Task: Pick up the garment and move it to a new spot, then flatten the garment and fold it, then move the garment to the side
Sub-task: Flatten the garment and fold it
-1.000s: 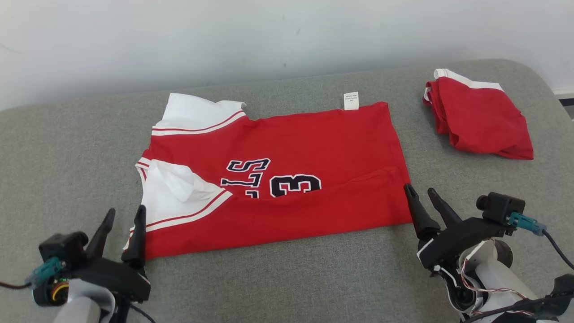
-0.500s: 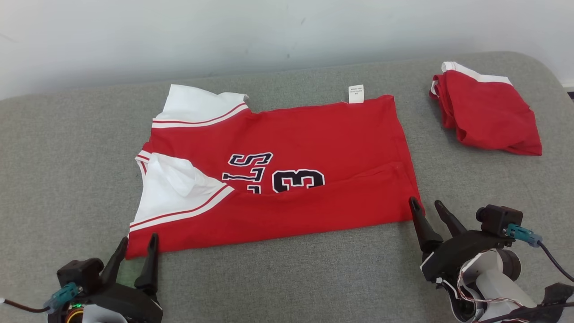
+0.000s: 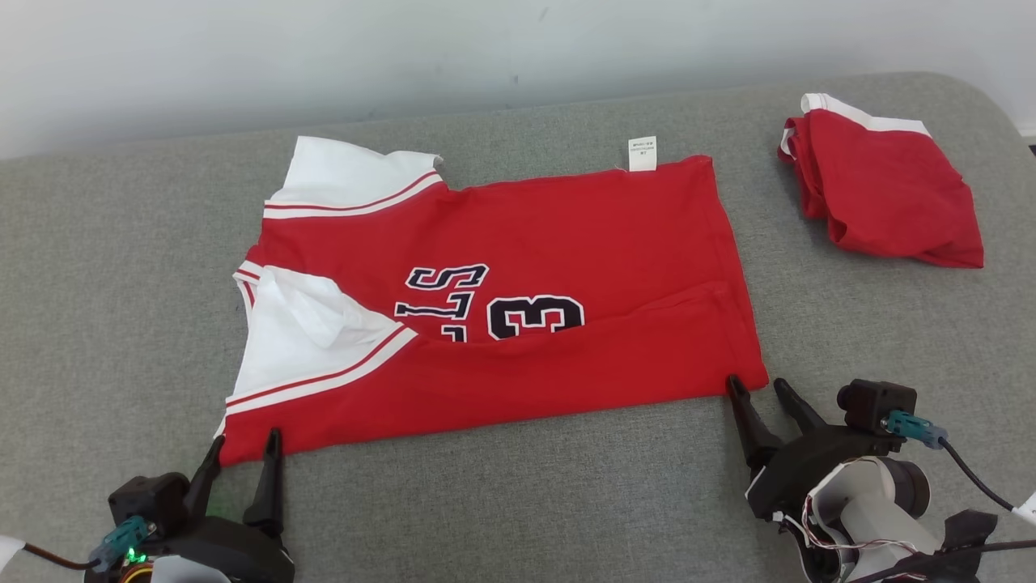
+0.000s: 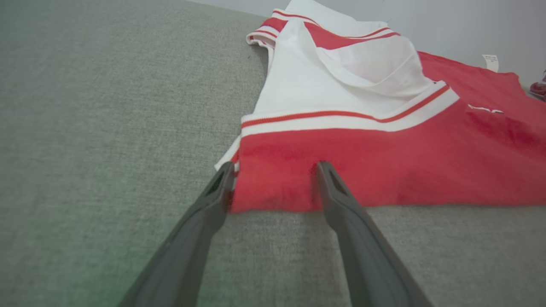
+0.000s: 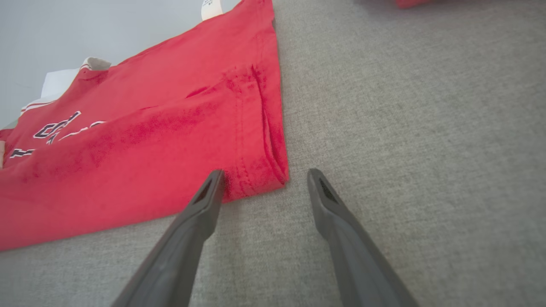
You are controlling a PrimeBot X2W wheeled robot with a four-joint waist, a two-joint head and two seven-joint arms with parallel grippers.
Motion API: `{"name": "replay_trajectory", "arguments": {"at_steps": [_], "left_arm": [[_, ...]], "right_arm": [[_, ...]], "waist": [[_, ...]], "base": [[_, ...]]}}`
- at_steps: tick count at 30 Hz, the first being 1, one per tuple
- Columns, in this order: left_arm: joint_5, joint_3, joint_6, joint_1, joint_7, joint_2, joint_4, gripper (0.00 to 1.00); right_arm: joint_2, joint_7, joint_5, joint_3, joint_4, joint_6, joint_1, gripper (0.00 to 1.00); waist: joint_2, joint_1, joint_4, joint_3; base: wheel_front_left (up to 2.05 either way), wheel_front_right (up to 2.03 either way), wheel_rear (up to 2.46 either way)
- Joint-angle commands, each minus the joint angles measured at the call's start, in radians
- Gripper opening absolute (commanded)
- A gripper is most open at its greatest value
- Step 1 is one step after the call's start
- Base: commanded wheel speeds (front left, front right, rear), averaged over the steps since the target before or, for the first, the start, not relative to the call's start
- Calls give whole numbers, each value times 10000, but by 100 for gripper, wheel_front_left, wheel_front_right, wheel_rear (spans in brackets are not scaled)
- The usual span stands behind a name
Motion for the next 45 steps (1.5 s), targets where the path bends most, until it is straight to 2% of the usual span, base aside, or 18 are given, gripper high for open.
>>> {"name": "replay_trajectory", "arguments": {"at_steps": [1,2,3,4,5,6,7,13,17,30,40,44,45], "left_arm": [[77,-3,-65,10,-6,-70,153,100],[91,10,-81,-10,-3,-116,215,100],[60,-3,-130,-6,14,-175,346,100],[94,-10,-175,-49,18,-240,493,49],[56,17,-204,-72,18,-276,559,40],[38,34,-248,-101,18,-298,609,8],[52,46,-286,-130,18,-309,644,0],[147,148,-339,-143,18,-359,772,0],[199,289,-395,48,14,-373,700,0],[266,954,-430,1934,-14,-639,-878,0],[-29,1106,47,4198,-16,-984,-2474,0],[-172,1031,156,4633,-9,-1019,-2819,0],[-248,894,283,4761,26,-1044,-2884,0]], "right_arm": [[61,-21,-77,-18,187,3,-110,91],[117,-39,-97,-33,292,3,-177,57],[176,-56,-128,-38,418,3,-205,31],[283,-110,-164,-47,604,3,-263,5],[309,-159,-199,-60,678,3,-324,13],[336,-205,-217,-71,757,3,-369,16],[371,-236,-250,-76,840,3,-413,0],[501,-360,-300,-26,1125,3,-494,0],[359,-475,-240,-15,1105,3,-307,0],[-322,-544,232,-326,-609,2,1651,0],[-524,472,-52,-1218,-2282,-2,4005,0],[-415,965,-317,-1596,-2829,-2,4601,0],[-195,1454,-604,-2103,-3304,-2,5097,0]], "waist": [[0,1,14,40],[0,1,26,67],[0,1,38,91],[0,1,63,124],[0,1,74,140],[0,1,82,154],[0,1,91,162],[0,1,162,106],[0,1,215,-69],[0,1,295,-1034],[0,1,529,-1715],[0,1,569,-1784],[0,1,597,-1799]], "base": [[0,0,0],[0,0,0],[0,0,0],[0,0,0],[0,0,0],[0,0,0],[0,0,0],[0,0,0],[0,0,0],[0,0,0],[0,0,0],[0,0,0],[0,0,0]]}}
